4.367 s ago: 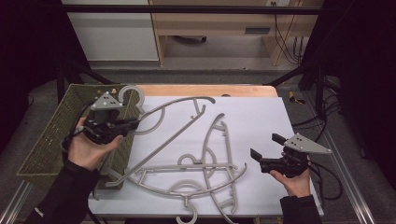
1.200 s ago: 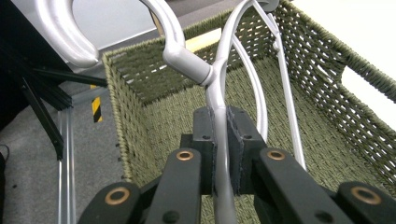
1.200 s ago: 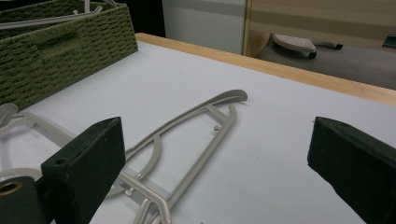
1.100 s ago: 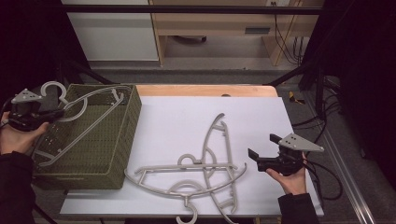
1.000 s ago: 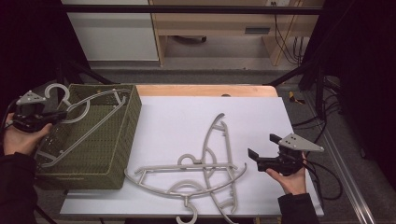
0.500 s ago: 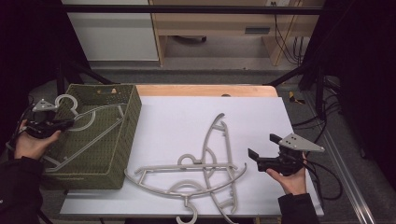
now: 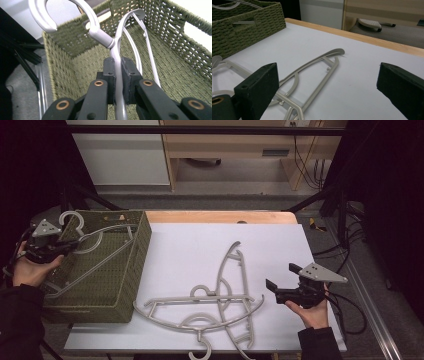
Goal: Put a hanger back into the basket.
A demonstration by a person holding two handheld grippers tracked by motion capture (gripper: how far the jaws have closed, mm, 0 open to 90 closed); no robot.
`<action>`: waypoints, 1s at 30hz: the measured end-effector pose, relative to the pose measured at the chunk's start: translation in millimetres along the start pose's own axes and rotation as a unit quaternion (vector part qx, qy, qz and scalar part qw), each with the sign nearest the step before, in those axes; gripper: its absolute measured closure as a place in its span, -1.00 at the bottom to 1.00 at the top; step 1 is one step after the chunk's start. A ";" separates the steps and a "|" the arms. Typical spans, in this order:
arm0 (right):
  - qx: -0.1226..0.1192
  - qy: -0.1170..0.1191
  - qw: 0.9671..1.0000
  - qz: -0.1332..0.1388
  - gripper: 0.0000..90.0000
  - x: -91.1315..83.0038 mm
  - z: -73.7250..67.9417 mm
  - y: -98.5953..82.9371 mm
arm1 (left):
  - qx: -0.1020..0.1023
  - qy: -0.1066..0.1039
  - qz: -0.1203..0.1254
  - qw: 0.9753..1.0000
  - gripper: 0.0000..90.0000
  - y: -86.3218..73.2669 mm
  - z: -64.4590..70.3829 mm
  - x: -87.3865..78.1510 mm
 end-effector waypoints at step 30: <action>0.002 0.002 1.000 0.001 -0.90 -0.9 -0.1 0.1 | -0.033 0.003 -0.068 0.997 0.70 -21.3 -6.3 27.4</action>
Point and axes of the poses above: each handheld gripper's, and its own axes: x roughly forward along the jaws, y roughly out of its top, z roughly to its right, the point moved 9 cm from there along x, roughly forward along the jaws, and after that the axes turned 9 degrees about x, right-handed, at the moved point
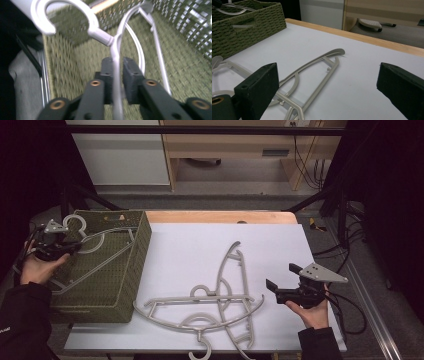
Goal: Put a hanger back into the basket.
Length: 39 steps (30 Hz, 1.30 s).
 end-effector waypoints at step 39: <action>0.002 0.007 1.000 0.022 -0.91 -12.7 -2.4 10.4 | 0.004 -0.078 0.229 0.970 -0.47 60.5 111.5 -96.8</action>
Point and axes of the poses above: each handheld gripper's, and its own axes: x roughly forward along the jaws, y roughly out of its top, z roughly to its right, the point moved 9 cm from there along x, roughly forward along the jaws, and after that the axes turned 9 degrees about x, right-handed, at the moved point
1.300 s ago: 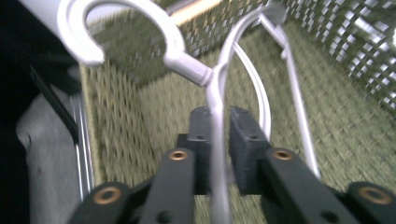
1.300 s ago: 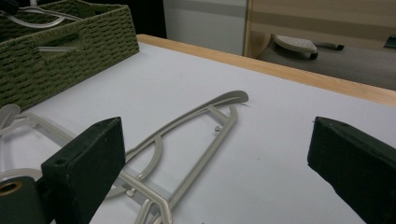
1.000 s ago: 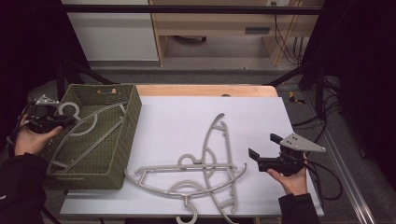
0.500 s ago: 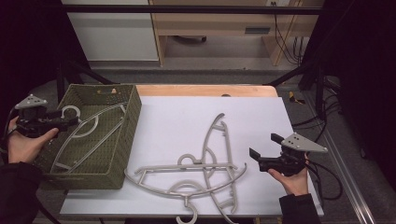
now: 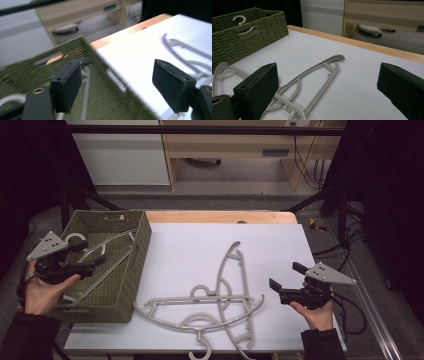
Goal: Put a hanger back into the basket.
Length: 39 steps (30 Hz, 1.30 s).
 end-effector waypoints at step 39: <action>-0.066 0.065 0.990 -0.108 -0.88 24.1 -49.8 -30.4 | 0.032 -0.169 0.025 0.985 -0.73 -26.0 177.2 31.8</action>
Point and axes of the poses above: each handheld gripper's, and its own axes: x roughly forward along the jaws, y roughly out of its top, z roughly to its right, the point moved 9 cm from there along x, roughly forward along the jaws, and after that the axes turned 9 degrees about x, right-handed, at the moved point
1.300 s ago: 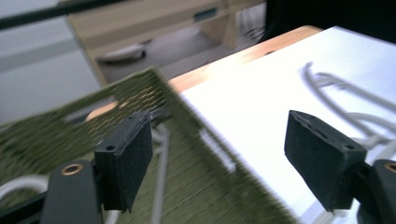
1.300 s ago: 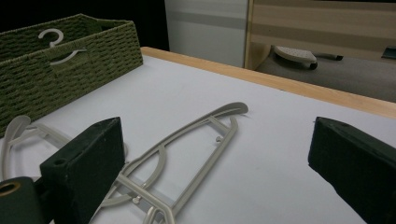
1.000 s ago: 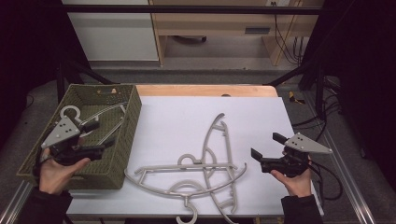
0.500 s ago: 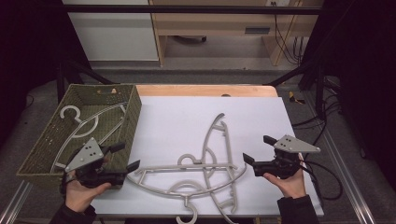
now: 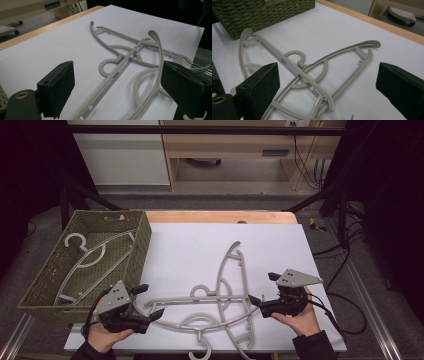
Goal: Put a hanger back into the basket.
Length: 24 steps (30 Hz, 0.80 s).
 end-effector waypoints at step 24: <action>-0.117 0.059 0.977 -0.168 -0.78 30.3 -54.4 -25.6 | 0.015 -0.032 -0.032 0.999 -0.76 -16.8 9.4 12.5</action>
Point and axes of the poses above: each handheld gripper's, and its own axes: x roughly forward along the jaws, y roughly out of its top, z roughly to its right, the point moved 9 cm from there along x, roughly forward along the jaws, and after that the axes turned 9 degrees about x, right-handed, at the moved point
